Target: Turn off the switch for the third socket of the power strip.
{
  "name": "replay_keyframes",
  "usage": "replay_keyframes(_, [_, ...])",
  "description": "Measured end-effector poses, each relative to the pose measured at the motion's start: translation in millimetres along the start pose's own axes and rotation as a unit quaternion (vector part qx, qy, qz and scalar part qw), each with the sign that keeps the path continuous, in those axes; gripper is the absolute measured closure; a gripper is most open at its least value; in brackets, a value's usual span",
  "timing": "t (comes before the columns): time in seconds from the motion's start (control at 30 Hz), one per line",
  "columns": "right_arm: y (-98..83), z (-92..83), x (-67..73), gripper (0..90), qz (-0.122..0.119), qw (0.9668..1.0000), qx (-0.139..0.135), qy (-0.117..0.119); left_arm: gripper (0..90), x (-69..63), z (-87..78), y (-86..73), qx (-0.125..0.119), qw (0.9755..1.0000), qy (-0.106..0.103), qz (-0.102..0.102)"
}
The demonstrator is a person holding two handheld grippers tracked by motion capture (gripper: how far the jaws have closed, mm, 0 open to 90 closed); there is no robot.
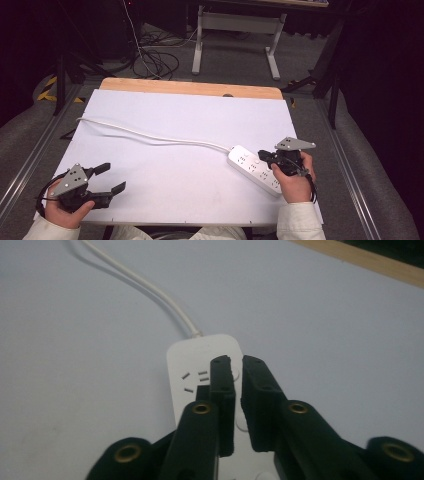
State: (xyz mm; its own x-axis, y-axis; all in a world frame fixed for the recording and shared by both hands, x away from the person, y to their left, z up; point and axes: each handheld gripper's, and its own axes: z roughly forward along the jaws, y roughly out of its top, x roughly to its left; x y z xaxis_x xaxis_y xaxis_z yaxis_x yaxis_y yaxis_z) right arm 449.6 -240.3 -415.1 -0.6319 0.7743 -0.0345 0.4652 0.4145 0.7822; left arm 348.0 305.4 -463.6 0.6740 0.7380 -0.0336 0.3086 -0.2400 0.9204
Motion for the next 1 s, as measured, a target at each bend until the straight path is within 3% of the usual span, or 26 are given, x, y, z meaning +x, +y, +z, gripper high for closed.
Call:
replay_keyframes(0.2, [-2.7,4.0,-5.2,90.0,0.01,0.9991,0.038,-0.015,18.1,-0.5,0.3,-0.2,0.0,1.0,-0.001,-0.004])
replay_keyframes(0.53, [-8.0,8.9,-10.4,90.0,0.026,0.9934,0.105,-0.039,18.2,-0.3,-0.2,-0.1,0.002,1.0,0.0,-0.003])
replay_keyframes(1.0, [-11.0,11.1,-10.5,90.0,0.03,0.9879,0.147,-0.039,18.3,-0.2,-0.1,-0.2,0.002,1.0,-0.001,-0.002])
